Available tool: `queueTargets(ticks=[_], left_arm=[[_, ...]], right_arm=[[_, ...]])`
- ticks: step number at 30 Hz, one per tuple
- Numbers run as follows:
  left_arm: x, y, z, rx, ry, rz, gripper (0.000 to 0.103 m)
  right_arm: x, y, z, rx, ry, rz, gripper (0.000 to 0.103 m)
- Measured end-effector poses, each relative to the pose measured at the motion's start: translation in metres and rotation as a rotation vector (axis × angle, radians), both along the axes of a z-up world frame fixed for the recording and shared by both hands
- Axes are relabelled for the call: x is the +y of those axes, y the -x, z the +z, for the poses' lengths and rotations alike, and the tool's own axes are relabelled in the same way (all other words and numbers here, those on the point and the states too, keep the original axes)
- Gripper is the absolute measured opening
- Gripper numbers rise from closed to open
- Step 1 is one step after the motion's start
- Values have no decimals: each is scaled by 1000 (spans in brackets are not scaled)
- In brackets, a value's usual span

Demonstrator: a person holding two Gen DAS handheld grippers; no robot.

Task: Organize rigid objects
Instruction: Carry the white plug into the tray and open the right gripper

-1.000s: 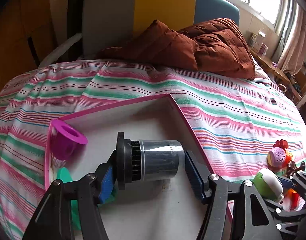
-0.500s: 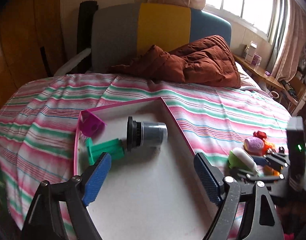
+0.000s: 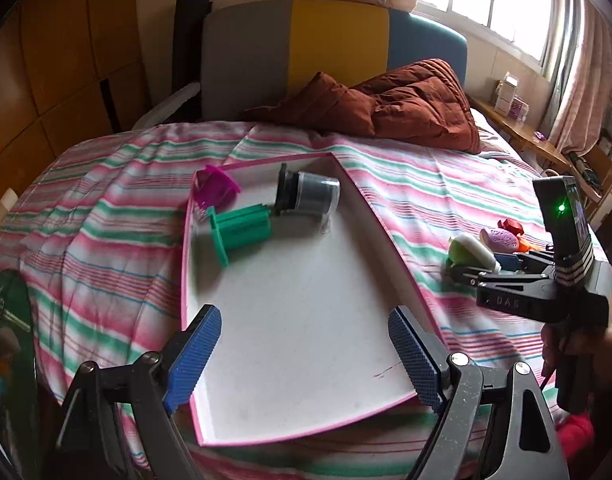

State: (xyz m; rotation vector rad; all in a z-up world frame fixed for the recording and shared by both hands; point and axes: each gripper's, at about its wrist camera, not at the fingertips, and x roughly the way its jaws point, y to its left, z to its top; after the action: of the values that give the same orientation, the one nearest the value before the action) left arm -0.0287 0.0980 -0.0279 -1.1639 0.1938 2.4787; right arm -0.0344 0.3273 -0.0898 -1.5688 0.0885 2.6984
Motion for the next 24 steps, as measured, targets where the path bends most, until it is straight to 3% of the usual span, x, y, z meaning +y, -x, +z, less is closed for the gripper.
queueTargets(ticks=[14,24], left_arm=[[-45,-10,-18,-35,30,91,86],[-69,-10,-21,-41,-14,129,86]], right_arm=[[-5,-3,0,22,-36,-5,56],[-6,-3,1,19,-49,-23,55]])
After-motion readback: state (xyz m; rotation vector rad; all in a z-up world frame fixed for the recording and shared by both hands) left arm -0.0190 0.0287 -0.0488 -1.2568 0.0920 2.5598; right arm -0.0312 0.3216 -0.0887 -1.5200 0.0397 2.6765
